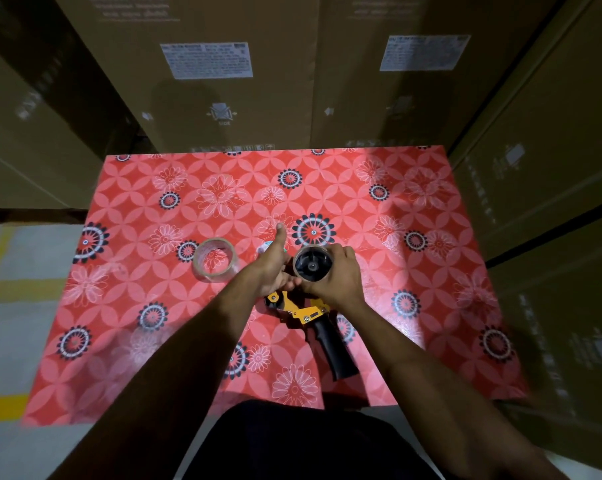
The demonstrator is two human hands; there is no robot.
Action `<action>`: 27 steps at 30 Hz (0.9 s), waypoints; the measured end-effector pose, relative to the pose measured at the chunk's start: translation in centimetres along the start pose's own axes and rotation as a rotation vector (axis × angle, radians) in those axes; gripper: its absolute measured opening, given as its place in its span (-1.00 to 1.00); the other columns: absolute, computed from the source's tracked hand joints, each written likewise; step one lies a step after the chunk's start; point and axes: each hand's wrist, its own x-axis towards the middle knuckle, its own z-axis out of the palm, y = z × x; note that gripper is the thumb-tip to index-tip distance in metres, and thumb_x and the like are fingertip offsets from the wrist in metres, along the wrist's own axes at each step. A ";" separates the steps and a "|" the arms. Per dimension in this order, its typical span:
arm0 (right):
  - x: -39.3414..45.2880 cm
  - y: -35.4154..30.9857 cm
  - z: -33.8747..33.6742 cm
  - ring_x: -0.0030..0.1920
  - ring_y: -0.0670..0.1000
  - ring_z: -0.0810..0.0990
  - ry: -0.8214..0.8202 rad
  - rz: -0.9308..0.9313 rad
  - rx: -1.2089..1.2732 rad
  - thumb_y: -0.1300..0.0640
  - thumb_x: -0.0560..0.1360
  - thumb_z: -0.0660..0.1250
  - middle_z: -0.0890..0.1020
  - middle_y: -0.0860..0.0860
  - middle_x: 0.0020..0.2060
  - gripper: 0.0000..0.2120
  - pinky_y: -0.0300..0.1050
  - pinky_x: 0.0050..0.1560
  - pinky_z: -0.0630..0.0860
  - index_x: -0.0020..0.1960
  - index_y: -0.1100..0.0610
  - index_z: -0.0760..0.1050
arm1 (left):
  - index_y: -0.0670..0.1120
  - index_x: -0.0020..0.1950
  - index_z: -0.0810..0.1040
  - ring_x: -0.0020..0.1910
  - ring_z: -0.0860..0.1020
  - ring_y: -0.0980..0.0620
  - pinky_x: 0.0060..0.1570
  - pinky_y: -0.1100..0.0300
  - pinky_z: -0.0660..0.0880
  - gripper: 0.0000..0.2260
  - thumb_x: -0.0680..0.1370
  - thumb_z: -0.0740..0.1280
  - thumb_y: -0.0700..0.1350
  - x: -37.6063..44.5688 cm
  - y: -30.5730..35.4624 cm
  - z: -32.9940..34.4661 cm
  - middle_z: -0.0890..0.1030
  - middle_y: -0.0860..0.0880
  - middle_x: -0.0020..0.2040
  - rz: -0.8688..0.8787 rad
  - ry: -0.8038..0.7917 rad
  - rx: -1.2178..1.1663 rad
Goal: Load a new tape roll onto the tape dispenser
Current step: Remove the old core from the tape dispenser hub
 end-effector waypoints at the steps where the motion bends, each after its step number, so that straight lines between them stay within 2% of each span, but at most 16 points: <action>1: 0.0 0.1 -0.2 0.09 0.04 0.52 -0.006 -0.023 0.013 -0.30 0.10 0.54 0.48 0.03 0.08 -0.12 -0.15 0.02 0.47 0.30 0.11 0.46 | -0.34 0.34 0.42 -0.49 0.47 0.10 -0.53 0.26 0.35 -0.06 0.55 -0.22 0.46 0.1 -0.2 -0.1 0.56 -0.11 -0.32 0.004 0.004 -0.002; 3: 0.1 0.4 -0.7 0.12 0.05 0.57 -0.017 -0.064 0.035 -0.21 0.13 0.59 0.56 0.05 0.12 -0.14 -0.21 0.05 0.42 0.34 0.10 0.50 | -0.31 0.30 0.45 -0.48 0.46 0.10 -0.53 0.27 0.36 -0.07 0.55 -0.23 0.46 0.1 -0.3 0.0 0.53 -0.11 -0.32 0.008 0.006 0.007; 5: 0.0 0.6 -1.0 0.19 0.09 0.59 -0.042 -0.081 0.062 -0.08 0.17 0.64 0.60 0.07 0.19 -0.16 -0.18 0.13 0.45 0.38 0.10 0.48 | -0.27 0.25 0.49 -0.47 0.42 0.09 -0.54 0.28 0.36 -0.10 0.55 -0.24 0.46 0.0 -0.2 0.3 0.49 -0.08 -0.36 0.007 0.001 0.031; 8: 0.1 0.3 -0.7 0.23 0.11 0.54 -0.071 -0.054 0.031 -0.18 0.14 0.59 0.60 0.03 0.21 -0.09 -0.01 0.17 0.54 0.40 0.08 0.40 | -0.27 0.47 0.35 -0.52 0.44 0.10 -0.55 0.27 0.36 -0.08 0.55 -0.21 0.47 -0.1 0.0 0.6 0.53 -0.04 -0.43 -0.004 0.027 0.040; 10: 0.2 -0.1 -0.5 0.21 0.08 0.47 -0.065 -0.004 -0.008 -0.23 0.11 0.62 0.52 0.03 0.19 -0.05 0.01 0.15 0.54 0.37 0.09 0.34 | -0.28 0.56 0.21 -0.51 0.46 0.09 -0.54 0.27 0.36 -0.06 0.55 -0.19 0.47 -0.1 0.0 0.6 0.54 -0.08 -0.37 -0.008 0.057 0.033; 13: 0.8 -0.4 -0.7 0.13 0.06 0.44 -0.044 -0.009 -0.076 -0.19 0.13 0.67 0.40 0.04 0.11 -0.10 -0.07 0.09 0.50 0.28 0.15 0.35 | -0.24 0.57 0.20 -0.55 0.41 0.11 -0.54 0.26 0.32 -0.09 0.56 -0.18 0.47 -0.5 0.3 0.8 0.50 -0.04 -0.44 -0.026 0.080 0.047; 16: 0.9 -0.3 -0.9 0.11 0.05 0.46 -0.050 -0.035 -0.081 -0.14 0.13 0.68 0.43 0.04 0.11 -0.15 -0.08 0.06 0.52 0.26 0.12 0.38 | -0.26 0.56 0.23 -0.62 0.39 0.15 -0.62 0.31 0.30 -0.12 0.58 -0.18 0.44 -0.8 1.0 0.8 0.51 0.03 -0.56 -0.031 0.074 0.033; 21: 0.7 0.0 -0.6 0.07 0.01 0.47 -0.031 -0.070 -0.061 -0.11 0.13 0.67 0.45 -0.02 0.07 -0.21 -0.17 -0.04 0.41 0.23 0.10 0.42 | -0.21 0.57 0.25 -0.59 0.41 0.14 -0.60 0.31 0.28 -0.14 0.58 -0.15 0.44 -0.2 0.8 1.0 0.57 0.01 -0.49 0.005 0.095 0.062; 24: 1.0 0.4 -1.0 0.10 0.04 0.50 -0.063 -0.096 -0.051 -0.06 0.13 0.67 0.47 -0.03 0.07 -0.22 -0.19 -0.01 0.39 0.25 0.11 0.45 | -0.22 0.60 0.18 -0.56 0.44 0.15 -0.58 0.31 0.27 -0.10 0.56 -0.17 0.47 0.1 0.5 0.8 0.60 -0.05 -0.33 0.013 0.107 0.046; 27: 1.1 0.5 -1.2 0.21 0.09 0.51 -0.099 -0.124 -0.075 -0.05 0.16 0.65 0.51 0.06 0.20 -0.15 -0.14 0.10 0.47 0.37 0.13 0.44 | -0.23 0.60 0.15 -0.58 0.37 0.15 -0.58 0.30 0.26 -0.06 0.54 -0.19 0.49 0.0 0.4 0.4 0.48 0.01 -0.46 0.002 0.071 0.062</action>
